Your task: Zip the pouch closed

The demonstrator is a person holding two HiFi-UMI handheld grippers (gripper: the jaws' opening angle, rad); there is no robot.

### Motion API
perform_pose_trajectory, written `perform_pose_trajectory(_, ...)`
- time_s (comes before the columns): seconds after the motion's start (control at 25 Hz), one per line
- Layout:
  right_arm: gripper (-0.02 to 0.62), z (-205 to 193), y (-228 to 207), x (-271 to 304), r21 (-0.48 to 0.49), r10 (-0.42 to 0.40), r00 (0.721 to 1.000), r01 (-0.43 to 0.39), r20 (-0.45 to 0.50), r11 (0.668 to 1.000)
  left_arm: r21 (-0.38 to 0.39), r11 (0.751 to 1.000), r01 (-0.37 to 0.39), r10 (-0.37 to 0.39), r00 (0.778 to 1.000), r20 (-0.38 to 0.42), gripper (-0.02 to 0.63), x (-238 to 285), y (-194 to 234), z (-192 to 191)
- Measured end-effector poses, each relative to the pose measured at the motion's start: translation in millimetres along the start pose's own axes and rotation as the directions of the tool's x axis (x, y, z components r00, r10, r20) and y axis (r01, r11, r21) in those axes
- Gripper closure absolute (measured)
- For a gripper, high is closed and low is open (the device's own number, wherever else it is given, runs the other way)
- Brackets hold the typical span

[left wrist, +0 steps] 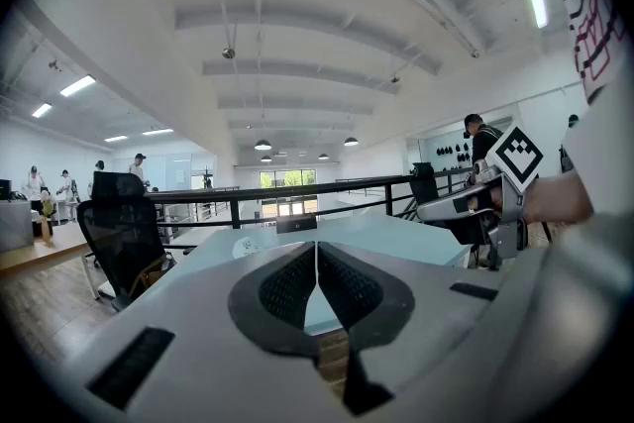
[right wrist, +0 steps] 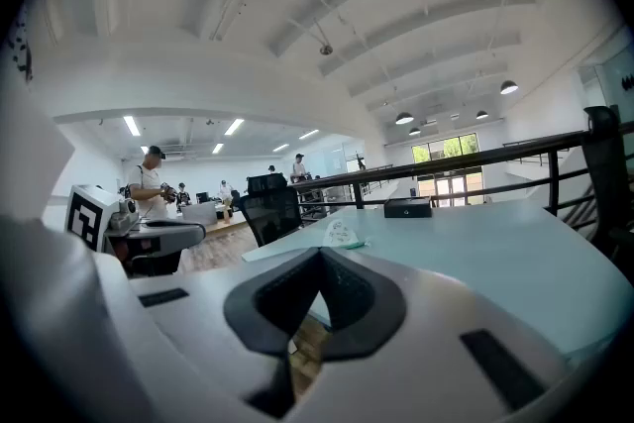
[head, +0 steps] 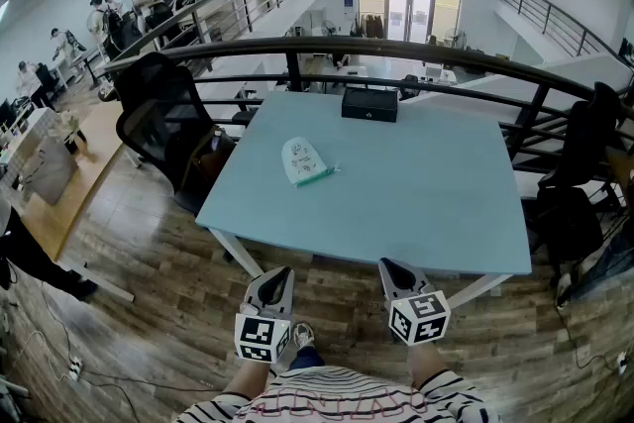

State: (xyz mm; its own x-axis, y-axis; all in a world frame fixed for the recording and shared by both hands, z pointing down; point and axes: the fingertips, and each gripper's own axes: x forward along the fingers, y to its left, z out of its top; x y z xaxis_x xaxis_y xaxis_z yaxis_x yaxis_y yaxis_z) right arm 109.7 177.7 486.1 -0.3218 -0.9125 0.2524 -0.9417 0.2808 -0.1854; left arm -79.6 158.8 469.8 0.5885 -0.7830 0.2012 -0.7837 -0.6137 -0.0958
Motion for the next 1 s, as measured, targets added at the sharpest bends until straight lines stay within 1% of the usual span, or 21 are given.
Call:
perform_pose_trajectory(0.12,0.569,1.3,-3.5,8.4,0.022,0.008,1.000,-0.008,0.003,1.000,-0.007,1.000,0.001,-0.001,1.000,0.002,0.580,7.2,4.4,-0.8)
perform_pose_trajectory(0.28,0.566,7.0,-2.7,23.8,0.086,0.022,0.999,-0.026,0.043,0.996,-0.013,1.000,0.016,-0.016,1.000,0.002,0.580,14.2,14.7,-3.1)
perform_pose_trajectory(0.4,0.565,12.7,0.6,41.9,0.088,0.030,0.999,-0.034,0.042,0.996,-0.018,0.999,0.036,-0.036,0.999,0.009,0.580,22.7,26.4,0.0)
perform_pose_trajectory(0.52,0.559,18.8,2.0,61.2,0.097,0.029,0.998,-0.034,0.049,0.995,-0.027,0.997,0.076,-0.076,0.997,0.011,0.578,36.1,38.5,1.4)
perform_pose_trajectory(0.56,0.540,20.3,2.7,68.6,0.102,0.029,0.998,-0.034,0.050,0.994,-0.027,0.996,0.090,-0.090,0.996,0.010,0.578,41.1,43.2,1.6)
perform_pose_trajectory(0.64,0.440,22.8,3.8,85.5,0.110,0.030,0.999,-0.035,0.045,0.993,-0.026,0.993,0.116,-0.115,0.993,0.007,0.578,51.8,53.8,2.2)
perform_pose_trajectory(0.68,0.436,24.4,4.2,94.2,0.112,0.027,0.999,-0.031,0.040,0.993,-0.028,0.992,0.127,-0.127,0.992,0.006,0.575,57.5,59.9,2.9)
perform_pose_trajectory(0.72,0.436,26.3,4.5,102.7,0.114,0.021,0.999,-0.025,0.036,0.993,-0.033,0.990,0.139,-0.139,0.990,0.004,0.552,63.6,66.5,3.6)
perform_pose_trajectory(0.76,0.436,28.6,4.5,110.9,0.119,0.014,0.999,-0.018,0.033,0.993,-0.040,0.988,0.152,-0.152,0.988,0.001,0.479,70.1,73.2,4.4)
perform_pose_trajectory(0.8,0.436,31.0,4.4,118.9,0.125,0.007,0.999,-0.010,0.031,0.992,-0.046,0.985,0.165,-0.165,0.986,-0.003,0.421,76.9,80.3,5.1)
perform_pose_trajectory(1.0,0.436,39.1,1.9,158.0,0.148,-0.038,0.999,0.032,0.034,0.988,-0.043,0.976,0.212,-0.212,0.977,-0.015,0.408,107.4,116.3,4.8)
